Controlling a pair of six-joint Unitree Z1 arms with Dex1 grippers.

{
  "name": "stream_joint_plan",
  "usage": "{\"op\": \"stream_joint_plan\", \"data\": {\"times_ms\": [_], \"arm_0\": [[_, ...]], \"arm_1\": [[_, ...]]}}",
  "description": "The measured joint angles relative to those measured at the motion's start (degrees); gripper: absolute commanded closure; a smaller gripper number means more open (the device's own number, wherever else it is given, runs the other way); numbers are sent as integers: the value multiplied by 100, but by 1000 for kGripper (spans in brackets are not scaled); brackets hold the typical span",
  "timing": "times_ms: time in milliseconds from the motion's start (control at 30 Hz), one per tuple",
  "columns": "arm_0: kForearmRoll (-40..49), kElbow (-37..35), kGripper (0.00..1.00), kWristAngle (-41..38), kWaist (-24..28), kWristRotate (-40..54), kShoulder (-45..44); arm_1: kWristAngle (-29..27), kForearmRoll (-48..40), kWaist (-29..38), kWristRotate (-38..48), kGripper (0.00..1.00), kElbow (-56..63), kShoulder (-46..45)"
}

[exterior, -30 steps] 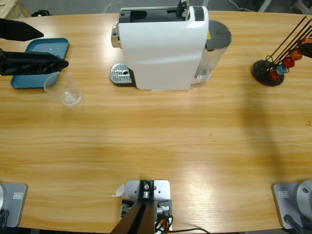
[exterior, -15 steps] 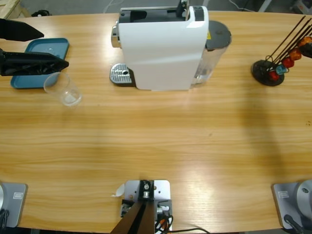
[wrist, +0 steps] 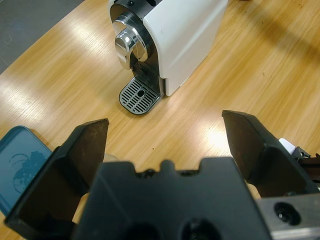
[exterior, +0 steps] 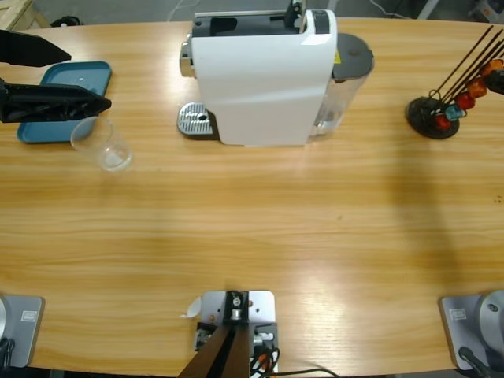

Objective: Pour coffee

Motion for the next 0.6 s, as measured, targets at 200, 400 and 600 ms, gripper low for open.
{"op": "stream_joint_plan", "data": {"times_ms": [200, 400, 600], "arm_0": [[0, 48, 9, 0, -1, 0, -7], [0, 130, 1, 0, -105, -10, -97], [0, 338, 0, 0, -171, -121, -221]], "arm_1": [[0, 0, 0, -33, 1000, 0, -11], [0, 0, 0, -54, 1000, -2, -123], [0, 33, 0, -167, 1000, -14, -188]]}}
